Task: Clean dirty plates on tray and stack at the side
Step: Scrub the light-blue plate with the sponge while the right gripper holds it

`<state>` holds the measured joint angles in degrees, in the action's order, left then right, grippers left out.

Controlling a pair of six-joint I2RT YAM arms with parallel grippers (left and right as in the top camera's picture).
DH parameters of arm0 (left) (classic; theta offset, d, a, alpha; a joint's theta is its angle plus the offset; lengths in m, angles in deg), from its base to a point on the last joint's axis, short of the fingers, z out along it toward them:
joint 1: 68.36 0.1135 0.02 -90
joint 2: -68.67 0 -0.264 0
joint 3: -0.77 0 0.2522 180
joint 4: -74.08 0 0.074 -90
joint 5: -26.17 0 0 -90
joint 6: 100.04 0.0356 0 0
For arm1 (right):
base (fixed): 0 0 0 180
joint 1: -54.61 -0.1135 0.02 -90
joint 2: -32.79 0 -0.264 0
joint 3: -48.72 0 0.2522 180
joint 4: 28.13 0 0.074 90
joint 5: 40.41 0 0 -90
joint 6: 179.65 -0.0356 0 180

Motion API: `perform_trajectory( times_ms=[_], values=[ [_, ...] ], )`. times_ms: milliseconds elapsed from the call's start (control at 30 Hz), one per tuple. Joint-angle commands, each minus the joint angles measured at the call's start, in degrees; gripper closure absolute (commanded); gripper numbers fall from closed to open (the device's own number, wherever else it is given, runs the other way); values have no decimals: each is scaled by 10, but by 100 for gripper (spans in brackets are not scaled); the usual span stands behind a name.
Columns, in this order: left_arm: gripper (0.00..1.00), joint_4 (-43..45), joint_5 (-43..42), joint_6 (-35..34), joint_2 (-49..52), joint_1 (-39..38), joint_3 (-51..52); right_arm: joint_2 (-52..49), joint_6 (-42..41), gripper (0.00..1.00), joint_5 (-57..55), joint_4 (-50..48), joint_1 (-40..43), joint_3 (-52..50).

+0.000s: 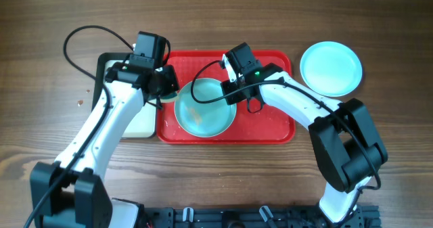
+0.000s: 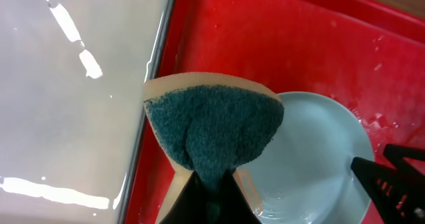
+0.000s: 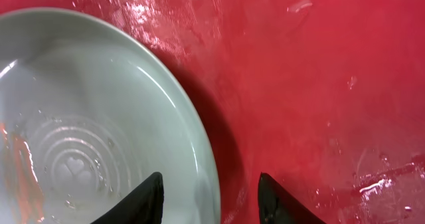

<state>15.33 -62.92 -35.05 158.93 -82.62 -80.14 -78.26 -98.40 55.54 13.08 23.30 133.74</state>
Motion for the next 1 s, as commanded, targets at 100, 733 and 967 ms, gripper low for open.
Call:
perform_trajectory(
  times_ms=[100,733,967],
  values=[
    [96,0,-7,-12,14,-25,-10,-11,13,55,5,-19,8,1],
    [96,16,-7,-24,14,-47,17,-22,-113,96,-38,-25,30,4],
    [96,40,-7,-24,14,-48,17,3,-193,96,-46,25,72,4]
  ],
)
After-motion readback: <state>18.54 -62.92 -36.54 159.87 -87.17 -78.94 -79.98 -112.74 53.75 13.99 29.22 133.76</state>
